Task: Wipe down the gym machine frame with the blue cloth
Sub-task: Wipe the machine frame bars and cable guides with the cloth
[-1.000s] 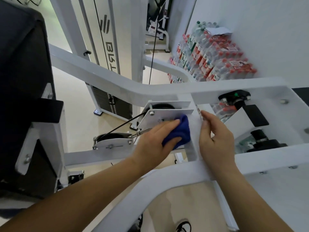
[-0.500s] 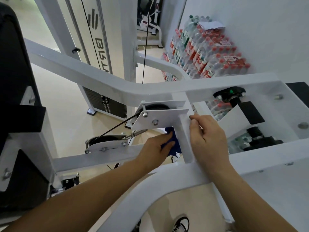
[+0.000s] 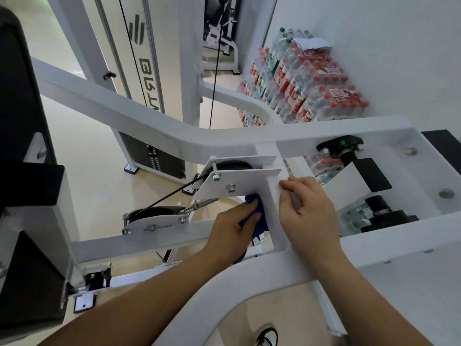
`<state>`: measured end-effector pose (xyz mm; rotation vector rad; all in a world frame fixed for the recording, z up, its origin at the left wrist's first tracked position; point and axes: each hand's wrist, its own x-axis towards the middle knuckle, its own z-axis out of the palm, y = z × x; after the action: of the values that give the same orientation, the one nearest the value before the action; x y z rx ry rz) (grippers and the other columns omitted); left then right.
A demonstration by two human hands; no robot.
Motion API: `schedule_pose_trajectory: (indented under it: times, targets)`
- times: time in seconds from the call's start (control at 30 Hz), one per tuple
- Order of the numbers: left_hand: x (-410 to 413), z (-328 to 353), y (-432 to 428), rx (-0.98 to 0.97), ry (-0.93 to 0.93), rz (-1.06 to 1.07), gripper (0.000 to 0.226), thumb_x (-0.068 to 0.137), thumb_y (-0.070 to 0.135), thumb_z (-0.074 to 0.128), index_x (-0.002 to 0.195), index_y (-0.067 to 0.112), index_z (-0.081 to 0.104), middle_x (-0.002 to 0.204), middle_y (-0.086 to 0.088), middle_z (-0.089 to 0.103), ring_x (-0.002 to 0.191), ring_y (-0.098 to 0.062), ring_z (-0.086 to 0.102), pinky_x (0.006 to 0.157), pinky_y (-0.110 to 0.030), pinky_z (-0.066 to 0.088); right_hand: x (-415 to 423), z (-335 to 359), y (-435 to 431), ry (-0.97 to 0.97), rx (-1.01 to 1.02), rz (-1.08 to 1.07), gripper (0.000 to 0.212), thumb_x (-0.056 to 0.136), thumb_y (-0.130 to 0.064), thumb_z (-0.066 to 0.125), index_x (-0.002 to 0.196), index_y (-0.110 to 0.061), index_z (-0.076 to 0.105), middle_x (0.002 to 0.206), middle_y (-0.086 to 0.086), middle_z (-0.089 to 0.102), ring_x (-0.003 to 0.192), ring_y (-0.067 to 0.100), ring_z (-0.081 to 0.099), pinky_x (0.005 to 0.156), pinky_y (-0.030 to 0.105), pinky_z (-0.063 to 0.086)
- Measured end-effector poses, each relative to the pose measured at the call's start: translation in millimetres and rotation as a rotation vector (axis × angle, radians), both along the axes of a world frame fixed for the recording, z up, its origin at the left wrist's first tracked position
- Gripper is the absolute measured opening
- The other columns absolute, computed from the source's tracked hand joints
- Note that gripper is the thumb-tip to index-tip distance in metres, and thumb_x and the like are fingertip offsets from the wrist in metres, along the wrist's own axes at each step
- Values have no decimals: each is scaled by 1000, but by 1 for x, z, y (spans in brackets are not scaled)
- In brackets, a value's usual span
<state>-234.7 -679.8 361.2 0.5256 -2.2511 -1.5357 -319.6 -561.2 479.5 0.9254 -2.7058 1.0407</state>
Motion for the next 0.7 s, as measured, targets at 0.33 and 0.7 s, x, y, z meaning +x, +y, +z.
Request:
schedule_pose_trajectory:
  times: [0.33,0.7]
  targets:
    - [-1,11,-4,146,-108,24,30,100,22,62,129,25,70,107,11,74,96,1,68,82,-9,49,0,-1,-1,9,-35,1,31,93,-19,50,111,-11,74,111,-7,63,103,13,61,88,27,50]
    - [37,90,-30,-175,-283,-151,29,102,30,57,129,36,67,109,14,74,91,1,66,86,-23,55,1,12,9,-277,-222,-28,36,102,-19,54,138,-18,62,130,-5,66,117,7,59,100,16,47]
